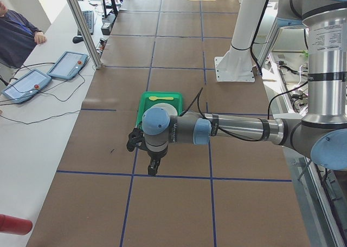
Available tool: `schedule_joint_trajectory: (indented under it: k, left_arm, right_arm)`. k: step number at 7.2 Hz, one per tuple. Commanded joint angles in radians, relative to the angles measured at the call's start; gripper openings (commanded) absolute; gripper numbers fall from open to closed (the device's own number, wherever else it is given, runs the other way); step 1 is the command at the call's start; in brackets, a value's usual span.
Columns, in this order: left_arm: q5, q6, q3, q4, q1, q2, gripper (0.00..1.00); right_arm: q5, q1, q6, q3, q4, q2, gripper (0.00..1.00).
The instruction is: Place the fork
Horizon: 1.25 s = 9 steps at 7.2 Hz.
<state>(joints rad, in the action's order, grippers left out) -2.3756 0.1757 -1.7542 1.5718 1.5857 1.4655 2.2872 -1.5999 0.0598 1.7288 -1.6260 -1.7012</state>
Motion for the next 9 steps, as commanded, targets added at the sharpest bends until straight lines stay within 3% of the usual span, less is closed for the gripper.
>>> schedule_joint_trajectory:
  k: [1, 3, 4, 6, 7, 9]
  left_arm:
    - [0.001, -0.021, -0.013, 0.001, -0.083, 0.028, 1.0]
    - [0.01, -0.323, -0.069, 0.049, -0.239, 0.085, 1.0]
    - [0.013, -0.484, -0.068, 0.157, -0.327, 0.113, 1.0]
    - [0.131, -0.788, -0.05, 0.363, -0.493, 0.113, 1.0]
    - [0.142, -0.893, -0.032, 0.438, -0.553, 0.113, 1.0]
    - [0.245, -1.04, 0.019, 0.507, -0.657, 0.139, 1.0]
  right_arm:
    - [0.0, 0.0, 0.0, 0.0, 0.0, 0.0, 1.0]
    - [0.0, 0.0, 0.0, 0.0, 0.0, 0.0, 1.0]
    - [0.0, 0.0, 0.0, 0.0, 0.0, 0.0, 1.0]
    - [0.0, 0.0, 0.0, 0.0, 0.0, 0.0, 1.0]
    - [0.0, 0.0, 0.0, 0.0, 0.0, 0.0, 1.0]
    - [0.0, 0.0, 0.0, 0.0, 0.0, 0.0, 1.0]
